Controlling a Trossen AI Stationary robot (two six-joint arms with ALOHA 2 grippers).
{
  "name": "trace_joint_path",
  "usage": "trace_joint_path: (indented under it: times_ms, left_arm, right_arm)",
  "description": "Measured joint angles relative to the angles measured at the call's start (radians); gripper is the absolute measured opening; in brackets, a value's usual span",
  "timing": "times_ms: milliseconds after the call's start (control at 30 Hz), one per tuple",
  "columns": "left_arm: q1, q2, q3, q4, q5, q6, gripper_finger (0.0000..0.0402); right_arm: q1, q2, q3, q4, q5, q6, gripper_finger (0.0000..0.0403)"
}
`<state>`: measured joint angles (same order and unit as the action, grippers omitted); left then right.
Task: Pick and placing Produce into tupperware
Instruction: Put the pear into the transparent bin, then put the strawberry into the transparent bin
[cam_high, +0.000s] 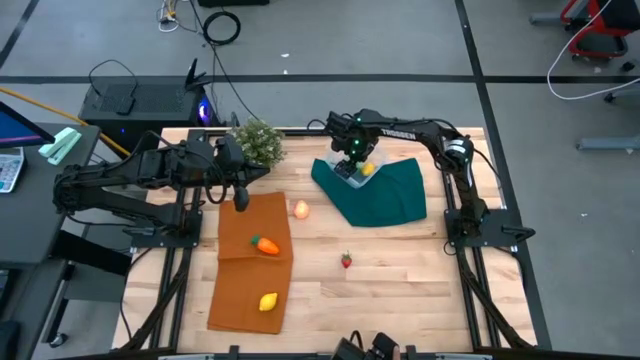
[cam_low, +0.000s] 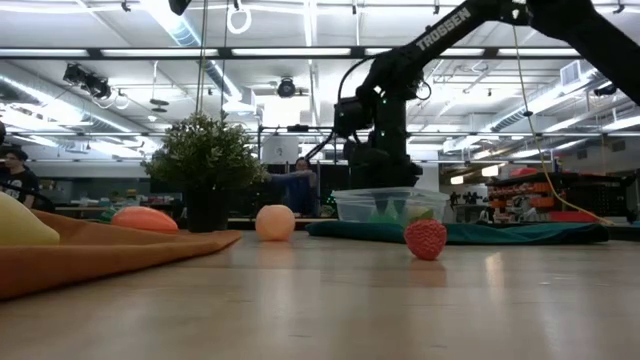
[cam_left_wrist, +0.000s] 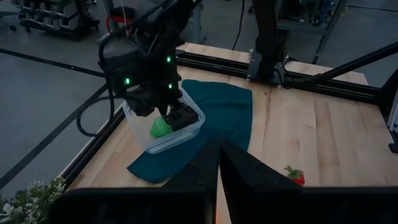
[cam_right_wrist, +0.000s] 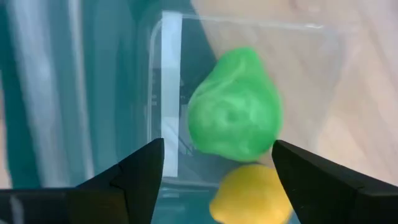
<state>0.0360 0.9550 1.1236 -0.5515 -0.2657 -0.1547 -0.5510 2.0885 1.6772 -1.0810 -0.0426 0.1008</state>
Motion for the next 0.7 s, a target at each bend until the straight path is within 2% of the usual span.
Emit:
trace_joint_path:
  times_ms: [367, 700]
  left_arm:
    - [0.0, 0.0, 0.0, 0.0, 0.0, 0.0, 0.0023]
    - [0.0, 0.0, 0.0, 0.0, 0.0, 0.0, 0.0022]
  right_arm:
    - [-0.007, -0.182, 0.0, -0.012, 0.023, 0.013, 0.0268]
    - [0.065, -0.36, 0.0, -0.028, 0.025, 0.115, 0.0268]
